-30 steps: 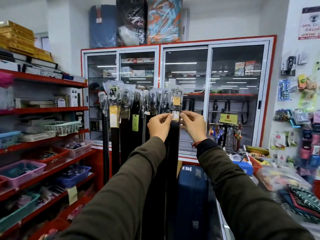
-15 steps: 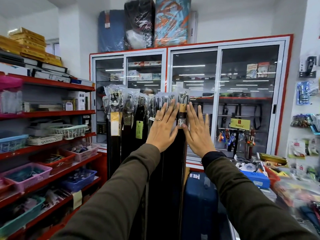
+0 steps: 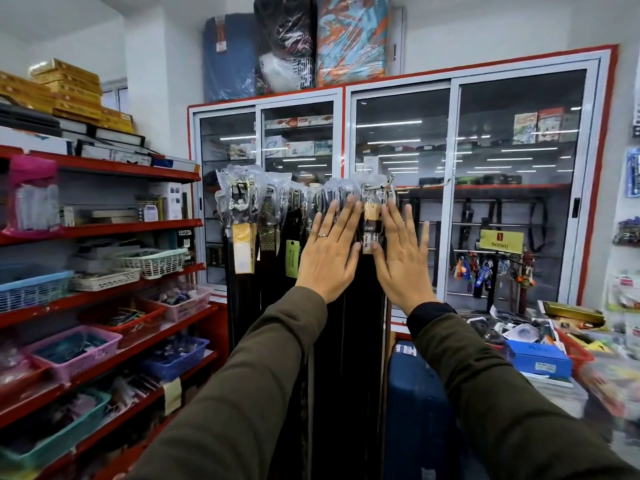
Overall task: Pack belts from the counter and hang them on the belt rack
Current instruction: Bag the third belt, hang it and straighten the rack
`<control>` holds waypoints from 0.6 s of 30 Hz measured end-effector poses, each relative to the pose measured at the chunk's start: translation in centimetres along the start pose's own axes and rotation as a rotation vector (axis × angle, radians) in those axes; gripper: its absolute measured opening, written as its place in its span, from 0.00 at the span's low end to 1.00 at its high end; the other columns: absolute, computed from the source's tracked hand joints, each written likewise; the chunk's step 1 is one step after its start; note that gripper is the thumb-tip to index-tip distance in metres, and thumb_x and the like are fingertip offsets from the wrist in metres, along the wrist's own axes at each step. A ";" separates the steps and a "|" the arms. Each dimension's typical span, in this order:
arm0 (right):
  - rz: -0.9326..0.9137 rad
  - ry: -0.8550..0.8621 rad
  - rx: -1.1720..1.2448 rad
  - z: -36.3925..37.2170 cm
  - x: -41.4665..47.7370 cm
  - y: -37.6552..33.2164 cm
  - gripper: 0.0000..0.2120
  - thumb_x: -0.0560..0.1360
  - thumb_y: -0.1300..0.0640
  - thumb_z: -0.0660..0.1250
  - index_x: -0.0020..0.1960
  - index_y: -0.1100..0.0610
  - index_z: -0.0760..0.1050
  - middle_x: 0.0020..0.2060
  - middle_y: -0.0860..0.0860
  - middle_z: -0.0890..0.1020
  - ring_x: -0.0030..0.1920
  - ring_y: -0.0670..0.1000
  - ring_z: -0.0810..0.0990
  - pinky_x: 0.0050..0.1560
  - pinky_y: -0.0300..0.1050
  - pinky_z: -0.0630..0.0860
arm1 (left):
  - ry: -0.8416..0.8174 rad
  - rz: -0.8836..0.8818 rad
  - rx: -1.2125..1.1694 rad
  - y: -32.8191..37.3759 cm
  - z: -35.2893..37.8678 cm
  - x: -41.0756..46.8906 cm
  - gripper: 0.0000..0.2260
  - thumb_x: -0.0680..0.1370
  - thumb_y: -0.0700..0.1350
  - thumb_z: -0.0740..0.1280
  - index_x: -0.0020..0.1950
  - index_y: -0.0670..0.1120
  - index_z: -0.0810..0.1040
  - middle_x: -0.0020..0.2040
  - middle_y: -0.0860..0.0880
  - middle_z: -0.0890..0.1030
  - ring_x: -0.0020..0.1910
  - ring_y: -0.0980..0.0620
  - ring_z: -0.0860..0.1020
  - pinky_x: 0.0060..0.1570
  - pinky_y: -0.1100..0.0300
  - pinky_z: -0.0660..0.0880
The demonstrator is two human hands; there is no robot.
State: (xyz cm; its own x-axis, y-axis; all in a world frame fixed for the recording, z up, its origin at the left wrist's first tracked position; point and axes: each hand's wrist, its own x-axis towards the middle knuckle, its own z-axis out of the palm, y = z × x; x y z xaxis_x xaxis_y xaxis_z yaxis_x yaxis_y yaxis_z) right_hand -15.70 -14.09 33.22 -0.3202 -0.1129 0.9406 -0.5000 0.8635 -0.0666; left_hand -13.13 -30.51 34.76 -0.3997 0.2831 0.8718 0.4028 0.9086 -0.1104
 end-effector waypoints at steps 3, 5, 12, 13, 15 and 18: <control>-0.035 0.116 0.081 0.0 0.2 -2.6 0.29 0.83 0.52 0.55 0.82 0.54 0.50 0.83 0.51 0.51 0.83 0.54 0.46 0.81 0.62 0.43 | 0.099 0.018 0.041 -1.0 -1.7 -1.0 0.29 0.83 0.48 0.55 0.82 0.46 0.51 0.84 0.48 0.52 0.83 0.48 0.48 0.82 0.47 0.46; -0.106 0.136 0.144 0.3 0.6 -4.7 0.29 0.83 0.53 0.56 0.82 0.55 0.51 0.82 0.53 0.52 0.83 0.56 0.47 0.81 0.61 0.45 | 0.155 0.008 0.050 -2.3 -3.1 -1.8 0.28 0.83 0.48 0.56 0.82 0.46 0.52 0.83 0.47 0.54 0.83 0.47 0.50 0.82 0.45 0.46; -0.231 0.077 0.264 2.4 1.6 -12.3 0.29 0.84 0.53 0.56 0.82 0.57 0.53 0.82 0.53 0.52 0.83 0.56 0.47 0.81 0.59 0.50 | 0.257 -0.095 0.056 -9.2 -8.0 -5.5 0.28 0.84 0.47 0.54 0.82 0.46 0.50 0.84 0.46 0.50 0.83 0.45 0.47 0.81 0.43 0.43; -0.240 0.056 0.257 2.8 1.7 -13.2 0.29 0.84 0.52 0.56 0.82 0.56 0.53 0.82 0.53 0.52 0.83 0.56 0.47 0.81 0.59 0.50 | 0.251 -0.112 0.040 -10.0 -8.3 -6.0 0.27 0.84 0.47 0.53 0.82 0.46 0.50 0.84 0.46 0.50 0.83 0.45 0.47 0.81 0.44 0.42; -0.265 0.022 0.212 3.6 1.7 -14.7 0.29 0.84 0.51 0.55 0.82 0.56 0.53 0.82 0.53 0.53 0.83 0.56 0.47 0.81 0.60 0.50 | 0.215 -0.130 0.015 -11.2 -8.7 -6.8 0.27 0.84 0.46 0.52 0.82 0.46 0.51 0.84 0.46 0.51 0.83 0.45 0.47 0.81 0.43 0.44; -0.306 -0.040 0.139 4.9 1.8 -16.2 0.29 0.84 0.49 0.53 0.82 0.55 0.53 0.82 0.52 0.53 0.83 0.57 0.47 0.80 0.64 0.51 | 0.136 -0.109 0.051 -12.6 -8.5 -7.5 0.27 0.84 0.46 0.52 0.82 0.45 0.51 0.84 0.46 0.51 0.83 0.45 0.48 0.81 0.41 0.49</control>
State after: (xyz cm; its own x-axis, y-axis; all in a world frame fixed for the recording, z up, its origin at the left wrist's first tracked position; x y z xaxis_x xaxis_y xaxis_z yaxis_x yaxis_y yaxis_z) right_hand -12.09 -30.69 34.33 -0.1688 -0.3779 0.9103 -0.6817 0.7118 0.1692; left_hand -8.21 -46.73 33.66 -0.3225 0.1411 0.9360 0.3195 0.9470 -0.0327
